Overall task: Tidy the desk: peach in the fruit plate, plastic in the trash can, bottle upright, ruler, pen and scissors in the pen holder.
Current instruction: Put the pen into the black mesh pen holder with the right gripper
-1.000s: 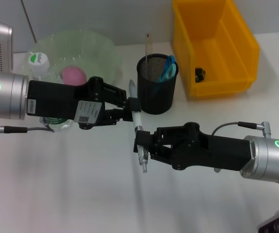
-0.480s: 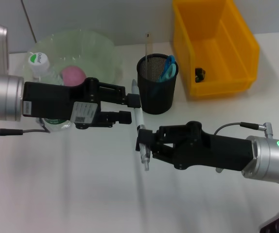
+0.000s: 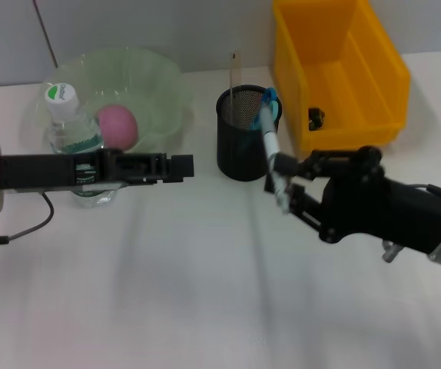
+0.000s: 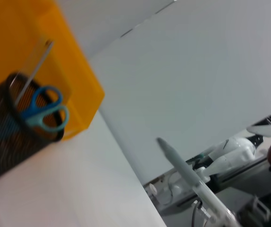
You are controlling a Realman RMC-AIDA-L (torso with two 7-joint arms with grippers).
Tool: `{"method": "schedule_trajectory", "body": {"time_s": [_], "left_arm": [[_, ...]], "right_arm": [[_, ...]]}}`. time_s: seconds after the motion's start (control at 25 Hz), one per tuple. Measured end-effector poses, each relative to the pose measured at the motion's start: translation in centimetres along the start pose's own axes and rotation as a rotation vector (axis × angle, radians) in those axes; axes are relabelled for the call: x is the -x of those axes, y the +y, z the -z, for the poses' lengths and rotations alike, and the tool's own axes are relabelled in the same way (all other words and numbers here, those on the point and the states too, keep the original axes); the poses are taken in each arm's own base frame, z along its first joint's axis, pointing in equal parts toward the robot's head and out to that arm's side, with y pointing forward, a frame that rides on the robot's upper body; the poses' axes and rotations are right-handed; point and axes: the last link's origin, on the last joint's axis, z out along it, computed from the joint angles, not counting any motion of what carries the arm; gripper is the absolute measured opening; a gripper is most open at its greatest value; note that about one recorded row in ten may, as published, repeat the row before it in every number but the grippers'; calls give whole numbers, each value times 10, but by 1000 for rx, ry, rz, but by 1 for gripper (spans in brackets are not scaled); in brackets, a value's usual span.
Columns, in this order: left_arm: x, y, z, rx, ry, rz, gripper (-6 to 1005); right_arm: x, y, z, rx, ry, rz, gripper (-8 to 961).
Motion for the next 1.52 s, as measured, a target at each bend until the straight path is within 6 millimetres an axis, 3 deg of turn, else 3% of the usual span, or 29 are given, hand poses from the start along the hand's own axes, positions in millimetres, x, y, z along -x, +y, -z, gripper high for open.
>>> {"method": "schedule_trajectory", "body": {"time_s": [0.2,0.36,0.52,0.8,1.08,1.52], "left_arm": [[16,0,8,11,46,-268,603],[34,-6,11,-6,65,-464,721],[56,-12,9,1,102,-648,840],[87,-17,11,-31,246,-888,857],[93,-18,12,-43,281,-907,852],[96,-26,5,-78,284,-855,847]], "right_arm": [[-7,-13,9,-96,61,-179,183],[-15,-27,8,-166,66,-368,182],[-26,-39,-4,-202,42,-573,182],[-57,-61,-26,-193,84,-972,183],[-78,-72,-33,-200,178,-1104,182],[-90,-89,-47,-102,272,-1180,182]]}}
